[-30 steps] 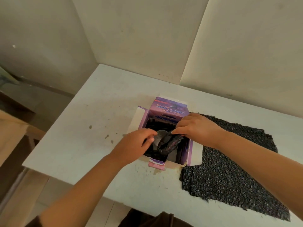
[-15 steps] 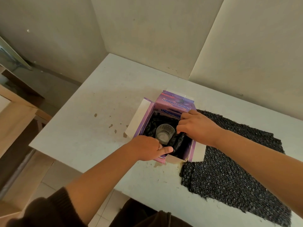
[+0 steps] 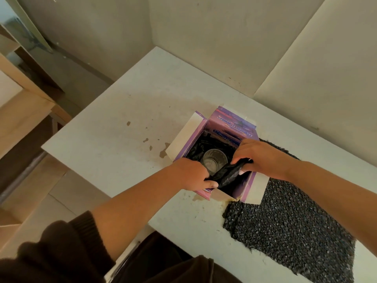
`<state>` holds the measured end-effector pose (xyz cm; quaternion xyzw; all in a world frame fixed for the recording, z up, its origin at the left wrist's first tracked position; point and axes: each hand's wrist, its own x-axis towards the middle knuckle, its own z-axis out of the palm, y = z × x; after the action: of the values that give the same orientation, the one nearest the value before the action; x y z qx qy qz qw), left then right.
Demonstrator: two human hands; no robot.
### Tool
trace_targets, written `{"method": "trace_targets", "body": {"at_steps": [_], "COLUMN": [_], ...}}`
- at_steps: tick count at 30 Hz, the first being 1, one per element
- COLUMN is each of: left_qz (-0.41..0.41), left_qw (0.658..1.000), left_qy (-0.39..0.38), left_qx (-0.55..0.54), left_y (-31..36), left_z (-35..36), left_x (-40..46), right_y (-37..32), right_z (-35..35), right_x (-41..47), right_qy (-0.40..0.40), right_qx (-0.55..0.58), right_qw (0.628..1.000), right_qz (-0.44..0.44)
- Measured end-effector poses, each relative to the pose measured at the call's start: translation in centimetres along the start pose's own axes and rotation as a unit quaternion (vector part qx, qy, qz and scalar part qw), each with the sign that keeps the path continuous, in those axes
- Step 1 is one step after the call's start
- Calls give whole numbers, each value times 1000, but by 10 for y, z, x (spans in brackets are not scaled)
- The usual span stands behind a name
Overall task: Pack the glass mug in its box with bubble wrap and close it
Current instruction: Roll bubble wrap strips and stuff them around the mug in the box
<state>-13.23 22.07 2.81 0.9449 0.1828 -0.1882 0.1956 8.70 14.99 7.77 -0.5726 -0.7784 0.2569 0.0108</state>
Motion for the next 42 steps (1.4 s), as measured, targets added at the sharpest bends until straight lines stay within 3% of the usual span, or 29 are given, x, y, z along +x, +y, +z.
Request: {"method": "trace_targets", "body": {"at_steps": [5,11,17,21,24,28,31,35,37,39,42], "left_qz": [-44,-76,-91,-77,-75,-48,-18,6,19,39,80], "left_qw": [999,996,995,995,974,964,954,953,953,951,952], "left_qy": [10,-20,4,14,56,140,137,120,109,94,69], "left_qx": [23,50,43,-65,-206,-221,-266,-280,-283,-293,-288], "left_y": [4,8,8,5,14,31,27,19,17,13,6], "left_z": [3,3,-3,-11,-15,-6,-2,-8,-12,-15,-18], "left_x": [3,5,3,0,0,6,8,8,11,15,22], "right_y": [0,-3,-14,-17,-17,-15,-11,-14,-20,-36,-73], "right_z": [-6,-13,-9,-5,-4,-3,-5,-15,-12,-4,14], "right_x": [-4,5,29,22,11,5,0,-13,-18,-23,-30], "right_qy": [-42,-85,-96,-39,2,7,21,34,71,154,329], "right_qx": [23,-20,-33,-82,-26,14,5,-78,-64,39,138], "right_qw": [998,996,995,996,998,995,997,987,977,944,811], "right_qz": [37,15,22,16,58,95,70,135,190,289,464]}}
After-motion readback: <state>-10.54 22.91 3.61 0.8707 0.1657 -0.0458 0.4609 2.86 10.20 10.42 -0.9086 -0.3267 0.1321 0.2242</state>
